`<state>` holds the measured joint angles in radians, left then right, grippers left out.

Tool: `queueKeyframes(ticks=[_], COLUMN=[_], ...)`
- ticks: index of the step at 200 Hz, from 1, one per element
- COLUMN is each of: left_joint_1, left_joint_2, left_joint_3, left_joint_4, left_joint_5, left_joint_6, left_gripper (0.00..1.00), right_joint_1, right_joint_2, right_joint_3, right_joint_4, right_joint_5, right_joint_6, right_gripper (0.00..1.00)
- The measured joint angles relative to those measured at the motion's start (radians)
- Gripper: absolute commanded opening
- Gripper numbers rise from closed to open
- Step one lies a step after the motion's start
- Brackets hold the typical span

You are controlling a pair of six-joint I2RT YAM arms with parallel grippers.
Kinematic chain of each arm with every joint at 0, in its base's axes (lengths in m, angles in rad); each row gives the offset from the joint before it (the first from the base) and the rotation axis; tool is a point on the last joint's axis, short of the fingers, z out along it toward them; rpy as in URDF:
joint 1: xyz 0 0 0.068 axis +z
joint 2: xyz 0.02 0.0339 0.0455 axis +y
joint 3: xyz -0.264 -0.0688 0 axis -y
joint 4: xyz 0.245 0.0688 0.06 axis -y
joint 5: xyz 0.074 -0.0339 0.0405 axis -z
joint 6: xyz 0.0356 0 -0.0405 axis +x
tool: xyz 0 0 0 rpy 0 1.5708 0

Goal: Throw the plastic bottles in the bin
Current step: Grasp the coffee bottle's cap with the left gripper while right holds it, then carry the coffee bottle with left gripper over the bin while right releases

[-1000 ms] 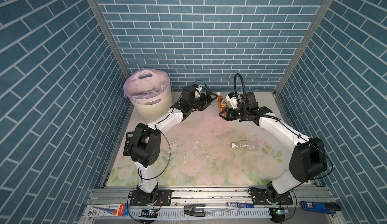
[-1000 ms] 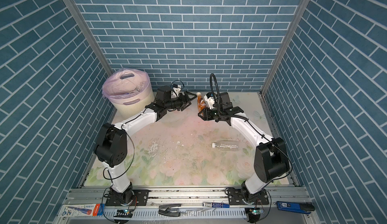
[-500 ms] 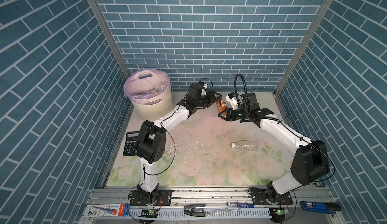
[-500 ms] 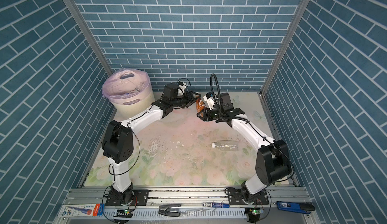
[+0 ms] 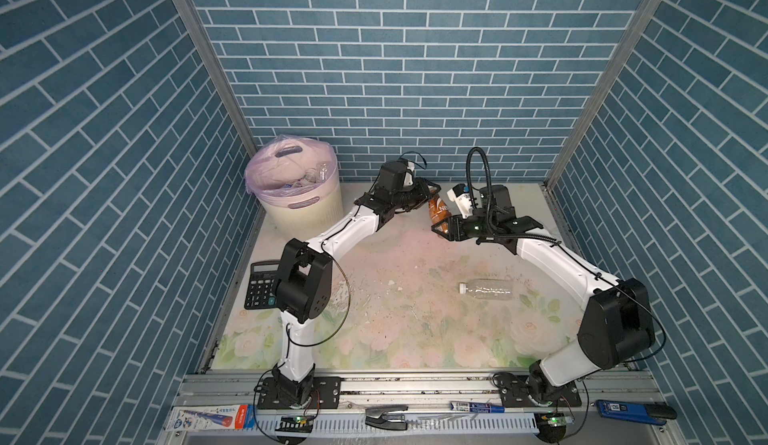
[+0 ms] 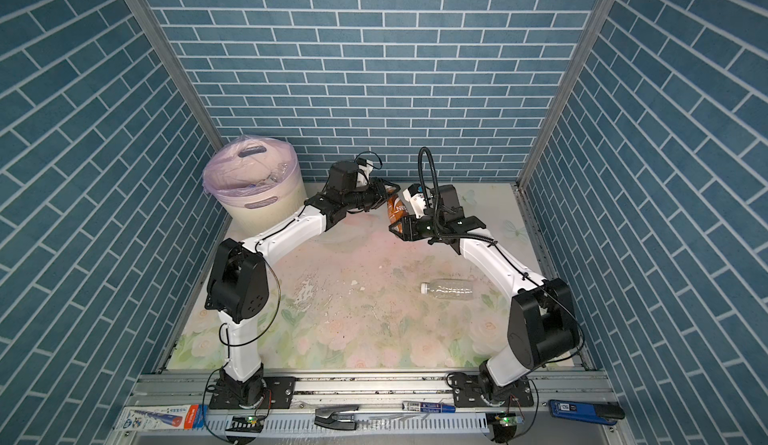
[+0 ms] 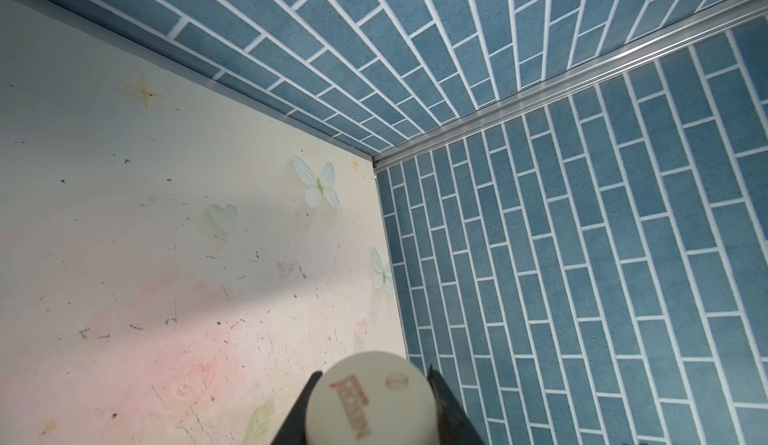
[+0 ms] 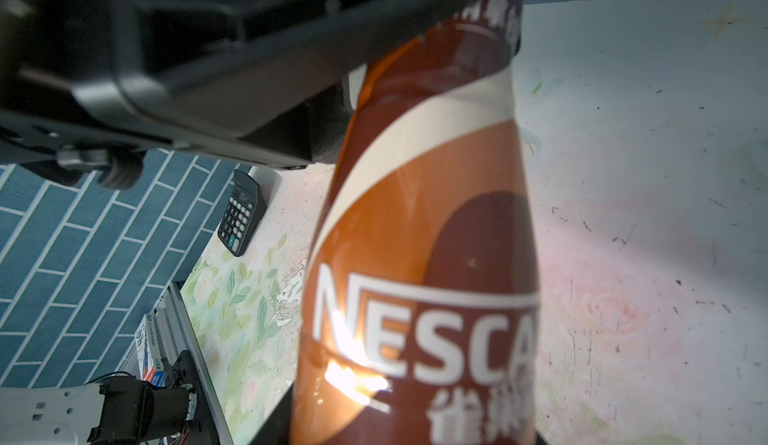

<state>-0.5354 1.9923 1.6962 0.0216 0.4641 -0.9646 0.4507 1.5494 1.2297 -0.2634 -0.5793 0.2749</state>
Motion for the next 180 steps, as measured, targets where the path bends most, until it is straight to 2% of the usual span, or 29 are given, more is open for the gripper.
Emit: queueKeyframes(ticks=[34, 86, 105, 180], left_joint_1=[0.000, 0.036, 0.066, 0.148], left_joint_2=[0.000, -0.016, -0.044, -0.227], left_joint_3=[0.041, 0.058, 0.057, 0.127], left_joint_4=[-0.063, -0.162, -0.204, -0.331], left_joint_5=[-0.008, -0.046, -0.072, -0.243], left_joint_6=[0.055, 0.159, 0.200, 0.413], left_gripper=[0.25, 0.25, 0.25, 0.25], right_joint_1=[0.002, 0.003, 0.003, 0.018], right_joint_2=[-0.010, -0.066, -0.084, -0.092], right_joint_3=[-0.006, -0.027, -0.029, -0.007], right_joint_4=[0.017, 0.065, 0.077, 0.124], right_joint_5=[0.005, 0.019, 0.031, 0.091], right_joint_6=[0.007, 0.008, 0.008, 0.008], right_gripper=[0.80, 0.92, 0.99, 0.99])
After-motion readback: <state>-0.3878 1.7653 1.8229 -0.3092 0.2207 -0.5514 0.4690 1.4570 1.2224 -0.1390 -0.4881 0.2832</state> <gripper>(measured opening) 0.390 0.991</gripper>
